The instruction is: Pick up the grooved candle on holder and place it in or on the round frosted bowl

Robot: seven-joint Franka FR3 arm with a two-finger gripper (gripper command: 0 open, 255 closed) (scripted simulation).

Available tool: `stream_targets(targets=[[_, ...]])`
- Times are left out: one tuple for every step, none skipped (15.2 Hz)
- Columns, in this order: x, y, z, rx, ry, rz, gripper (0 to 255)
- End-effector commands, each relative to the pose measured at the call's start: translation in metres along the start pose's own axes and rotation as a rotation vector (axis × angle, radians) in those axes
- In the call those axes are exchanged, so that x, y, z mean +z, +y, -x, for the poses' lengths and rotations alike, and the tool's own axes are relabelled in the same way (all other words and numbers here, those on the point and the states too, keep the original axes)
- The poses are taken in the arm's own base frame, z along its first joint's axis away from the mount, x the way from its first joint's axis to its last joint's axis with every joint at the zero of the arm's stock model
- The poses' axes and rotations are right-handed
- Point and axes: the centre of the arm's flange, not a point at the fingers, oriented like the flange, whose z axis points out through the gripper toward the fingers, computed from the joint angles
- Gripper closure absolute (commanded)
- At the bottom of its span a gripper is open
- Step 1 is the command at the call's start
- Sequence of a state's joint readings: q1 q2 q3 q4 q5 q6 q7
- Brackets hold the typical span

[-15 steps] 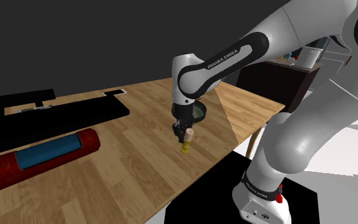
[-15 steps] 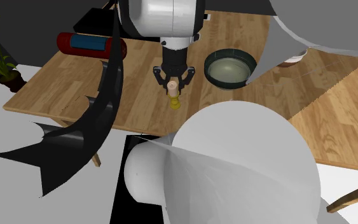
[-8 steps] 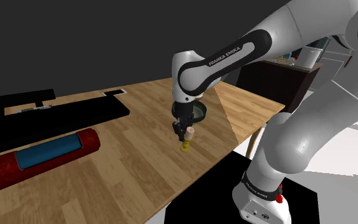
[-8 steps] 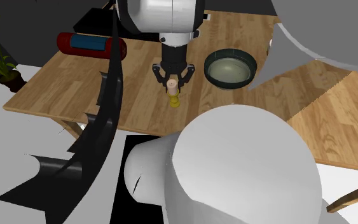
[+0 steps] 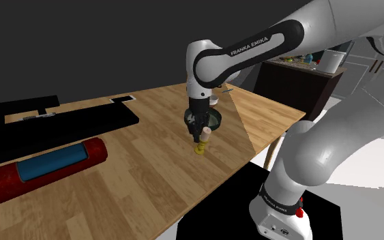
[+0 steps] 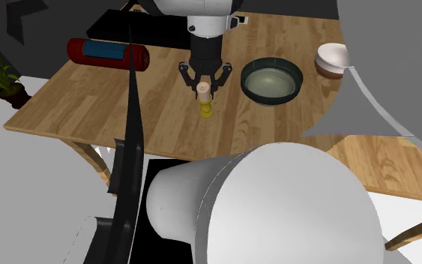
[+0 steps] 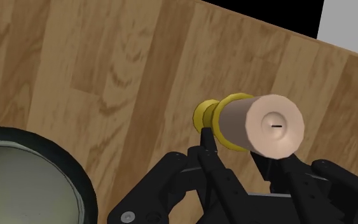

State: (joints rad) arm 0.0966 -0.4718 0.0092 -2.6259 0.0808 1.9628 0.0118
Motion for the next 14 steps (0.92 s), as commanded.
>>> stream_targets(targets=[[-0.01, -0.002, 0.002, 0.0, -0.001, 0.0, 255], [-0.015, -0.003, 0.003, 0.0, -0.001, 0.0, 255], [-0.021, -0.003, 0.004, 0.0, -0.001, 0.0, 255], [-0.026, -0.003, 0.005, 0.0, -0.001, 0.0, 255], [-0.031, -0.004, 0.006, 0.0, -0.001, 0.0, 255], [-0.036, -0.004, 0.007, 0.0, -0.001, 0.0, 255], [-0.041, -0.004, 0.008, 0.0, -0.001, 0.0, 255], [-0.046, -0.005, 0.009, 0.0, -0.001, 0.0, 255], [-0.052, -0.005, 0.01, 0.0, -0.001, 0.0, 255], [-0.057, -0.005, 0.011, 0.0, -0.001, 0.0, 255], [-0.062, -0.006, 0.012, 0.0, -0.001, 0.0, 255], [-0.067, -0.006, 0.013, 0.0, -0.001, 0.0, 255], [-0.072, -0.006, 0.014, 0.0, -0.001, 0.0, 255], [-0.078, -0.007, 0.015, 0.0, -0.001, 0.0, 255]])
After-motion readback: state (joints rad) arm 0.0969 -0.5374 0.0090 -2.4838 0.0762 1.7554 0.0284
